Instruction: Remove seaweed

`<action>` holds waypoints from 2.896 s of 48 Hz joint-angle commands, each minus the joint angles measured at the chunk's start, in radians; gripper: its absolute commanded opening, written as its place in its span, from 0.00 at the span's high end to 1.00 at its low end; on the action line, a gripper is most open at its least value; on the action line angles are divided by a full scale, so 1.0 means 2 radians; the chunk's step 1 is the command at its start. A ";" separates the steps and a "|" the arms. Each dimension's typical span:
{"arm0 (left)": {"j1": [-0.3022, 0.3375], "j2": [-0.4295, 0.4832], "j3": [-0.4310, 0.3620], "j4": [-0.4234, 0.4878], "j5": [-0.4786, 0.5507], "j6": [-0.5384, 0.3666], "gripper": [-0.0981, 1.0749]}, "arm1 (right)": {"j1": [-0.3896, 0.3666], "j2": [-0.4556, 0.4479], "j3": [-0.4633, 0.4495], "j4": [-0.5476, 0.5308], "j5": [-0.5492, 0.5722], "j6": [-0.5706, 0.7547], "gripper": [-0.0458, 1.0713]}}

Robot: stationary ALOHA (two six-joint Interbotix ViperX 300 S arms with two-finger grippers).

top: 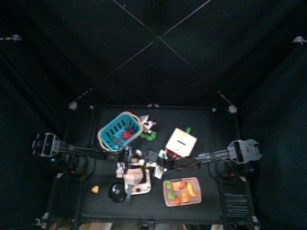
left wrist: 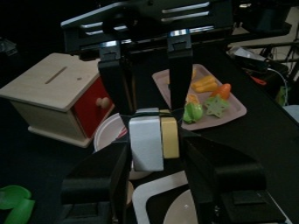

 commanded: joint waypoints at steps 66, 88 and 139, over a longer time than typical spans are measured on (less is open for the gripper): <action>0.003 -0.066 0.035 0.000 -0.006 0.001 0.37 | 0.002 -0.018 0.009 0.015 0.017 0.005 0.42; 0.003 -0.067 0.038 0.000 -0.006 0.002 0.37 | -0.001 -0.028 0.017 0.081 0.081 0.004 0.42; 0.003 -0.066 0.039 0.000 -0.006 0.001 0.37 | -0.045 -0.010 0.048 0.132 0.140 0.004 0.42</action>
